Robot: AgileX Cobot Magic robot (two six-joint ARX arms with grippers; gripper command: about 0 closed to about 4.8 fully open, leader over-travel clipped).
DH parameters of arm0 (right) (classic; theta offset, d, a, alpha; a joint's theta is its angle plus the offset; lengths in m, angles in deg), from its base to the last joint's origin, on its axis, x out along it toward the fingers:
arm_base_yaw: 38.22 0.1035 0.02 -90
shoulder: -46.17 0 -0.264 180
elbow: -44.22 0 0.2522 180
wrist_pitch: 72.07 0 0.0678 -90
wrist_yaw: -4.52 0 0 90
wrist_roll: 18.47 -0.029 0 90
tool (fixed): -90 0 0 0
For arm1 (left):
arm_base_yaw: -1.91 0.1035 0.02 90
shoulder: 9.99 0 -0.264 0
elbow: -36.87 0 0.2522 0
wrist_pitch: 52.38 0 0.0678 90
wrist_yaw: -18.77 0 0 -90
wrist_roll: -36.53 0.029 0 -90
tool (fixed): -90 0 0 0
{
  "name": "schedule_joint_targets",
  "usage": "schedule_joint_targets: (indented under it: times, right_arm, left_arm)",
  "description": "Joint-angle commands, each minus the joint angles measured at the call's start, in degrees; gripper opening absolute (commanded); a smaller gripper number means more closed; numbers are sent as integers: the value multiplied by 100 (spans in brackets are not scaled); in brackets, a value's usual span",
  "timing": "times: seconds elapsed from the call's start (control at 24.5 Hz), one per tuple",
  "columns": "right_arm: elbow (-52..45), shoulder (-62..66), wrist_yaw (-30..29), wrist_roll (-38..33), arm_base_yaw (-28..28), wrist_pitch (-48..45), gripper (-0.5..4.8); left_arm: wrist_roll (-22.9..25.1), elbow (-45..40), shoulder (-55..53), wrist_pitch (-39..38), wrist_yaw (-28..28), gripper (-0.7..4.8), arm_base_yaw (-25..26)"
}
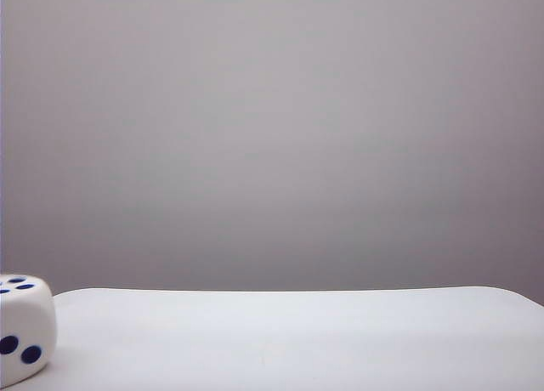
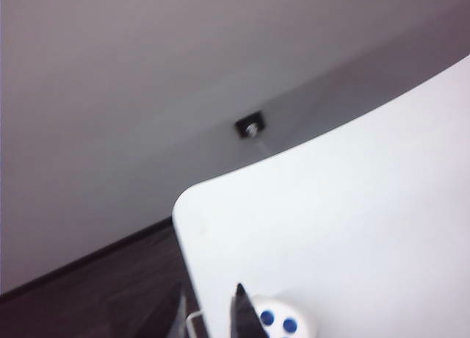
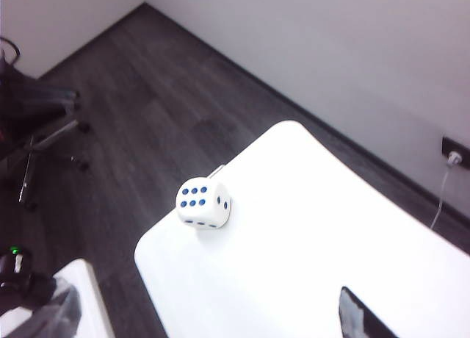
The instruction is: Pick up the dice on the table and roll the dice.
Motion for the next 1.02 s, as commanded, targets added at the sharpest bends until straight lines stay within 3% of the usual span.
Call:
schedule_joint_targets:
  times: [0.04, 0.16, 0.37, 0.49, 0.82, 1.02]
  right_arm:
    - [20, -26, -76, 96, 11, 264, 479]
    - [20, -26, -450, 452, 157, 907, 479]
    - [9, -26, -385, 1071, 400, 1633, 479]
    - [-15, -26, -345, 1078, 627, 1657, 479]
    - [-247, -190, 44, 929, 638, 1685, 479]
    - [-772, -656, 758, 922, 638, 1604, 479]
  left_arm:
    - [24, 28, 85, -247, -140, 84, 2]
    - [26, 31, 251, -728, -481, 84, 2]
    - [-50, 168, 400, -1453, -807, 84, 2]
    - [-186, 208, 610, -2087, -1082, 84, 2]
    - [-461, 203, 949, -2376, -1357, 84, 2]
    - [-688, 201, 1392, -2343, -1362, 84, 2]
